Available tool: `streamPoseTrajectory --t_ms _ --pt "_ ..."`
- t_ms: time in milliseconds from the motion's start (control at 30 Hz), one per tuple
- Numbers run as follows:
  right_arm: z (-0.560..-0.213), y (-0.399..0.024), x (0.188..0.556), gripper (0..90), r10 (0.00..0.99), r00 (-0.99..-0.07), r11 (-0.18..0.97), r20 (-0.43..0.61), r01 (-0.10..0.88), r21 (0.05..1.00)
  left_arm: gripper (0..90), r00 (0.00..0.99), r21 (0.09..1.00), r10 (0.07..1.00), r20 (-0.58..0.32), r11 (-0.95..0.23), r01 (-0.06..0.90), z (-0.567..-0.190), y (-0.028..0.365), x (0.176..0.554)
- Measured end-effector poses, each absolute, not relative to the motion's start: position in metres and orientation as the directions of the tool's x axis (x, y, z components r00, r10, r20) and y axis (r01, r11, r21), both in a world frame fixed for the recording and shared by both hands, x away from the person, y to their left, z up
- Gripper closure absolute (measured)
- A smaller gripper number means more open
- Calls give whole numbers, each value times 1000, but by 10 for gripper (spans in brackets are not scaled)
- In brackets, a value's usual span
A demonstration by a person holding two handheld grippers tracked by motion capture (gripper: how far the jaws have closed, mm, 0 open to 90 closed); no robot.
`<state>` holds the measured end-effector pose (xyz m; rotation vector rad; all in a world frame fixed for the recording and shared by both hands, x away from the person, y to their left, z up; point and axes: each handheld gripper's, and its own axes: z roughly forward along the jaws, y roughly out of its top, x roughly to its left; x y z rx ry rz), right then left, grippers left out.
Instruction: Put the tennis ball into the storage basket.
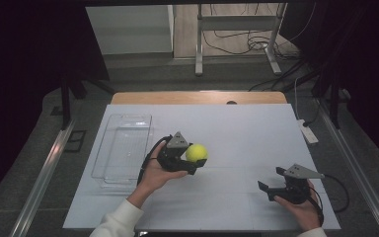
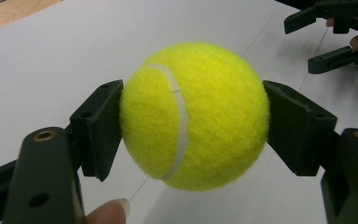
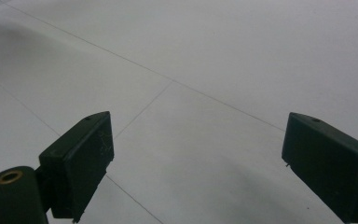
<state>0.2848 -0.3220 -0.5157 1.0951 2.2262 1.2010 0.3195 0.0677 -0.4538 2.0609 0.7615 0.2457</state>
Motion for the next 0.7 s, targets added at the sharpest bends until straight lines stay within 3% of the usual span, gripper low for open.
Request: streamPoseTrajectory --t_ms 700 --pt "-514 -323 283 93 788 -614 315 38 456 832 266 788 858 604 -120 -337 389 -439 77 314"
